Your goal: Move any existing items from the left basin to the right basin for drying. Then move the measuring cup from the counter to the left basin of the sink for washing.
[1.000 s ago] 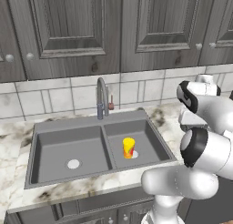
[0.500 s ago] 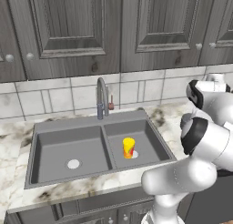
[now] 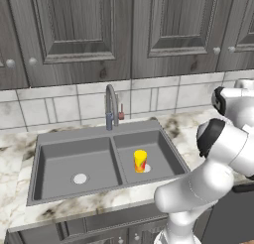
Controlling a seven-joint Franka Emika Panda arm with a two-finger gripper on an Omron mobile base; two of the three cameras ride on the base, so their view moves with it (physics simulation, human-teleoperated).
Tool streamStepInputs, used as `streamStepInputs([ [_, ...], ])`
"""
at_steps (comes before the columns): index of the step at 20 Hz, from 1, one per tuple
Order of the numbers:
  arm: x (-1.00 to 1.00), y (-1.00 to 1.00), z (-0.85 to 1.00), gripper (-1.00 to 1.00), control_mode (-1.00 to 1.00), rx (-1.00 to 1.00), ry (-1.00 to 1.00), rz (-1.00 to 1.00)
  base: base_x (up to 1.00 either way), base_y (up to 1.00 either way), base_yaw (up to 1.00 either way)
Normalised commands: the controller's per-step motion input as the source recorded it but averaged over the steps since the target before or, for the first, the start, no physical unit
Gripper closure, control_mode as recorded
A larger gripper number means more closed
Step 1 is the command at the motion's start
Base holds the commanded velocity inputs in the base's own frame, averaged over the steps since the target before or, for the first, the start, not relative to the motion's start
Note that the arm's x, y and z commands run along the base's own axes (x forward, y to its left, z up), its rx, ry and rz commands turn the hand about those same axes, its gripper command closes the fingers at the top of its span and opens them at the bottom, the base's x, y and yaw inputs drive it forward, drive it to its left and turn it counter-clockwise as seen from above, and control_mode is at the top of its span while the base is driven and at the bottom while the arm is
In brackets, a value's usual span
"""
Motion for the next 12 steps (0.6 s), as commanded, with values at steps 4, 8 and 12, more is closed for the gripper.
streamStepInputs([
  [4, 0.0, -0.29, 0.0, -1.0, -1.0, 0.01, -0.1, 0.13, 0.0, 0.0, 0.0],
  [8, 0.0, -0.16, 0.0, -1.0, -1.0, 0.02, -0.11, 0.13, 0.0, 0.0, 0.0],
  [12, 0.05, -0.1, -0.04, -1.0, -1.0, 0.02, -0.09, 0.13, 0.0, 0.0, 0.0],
])
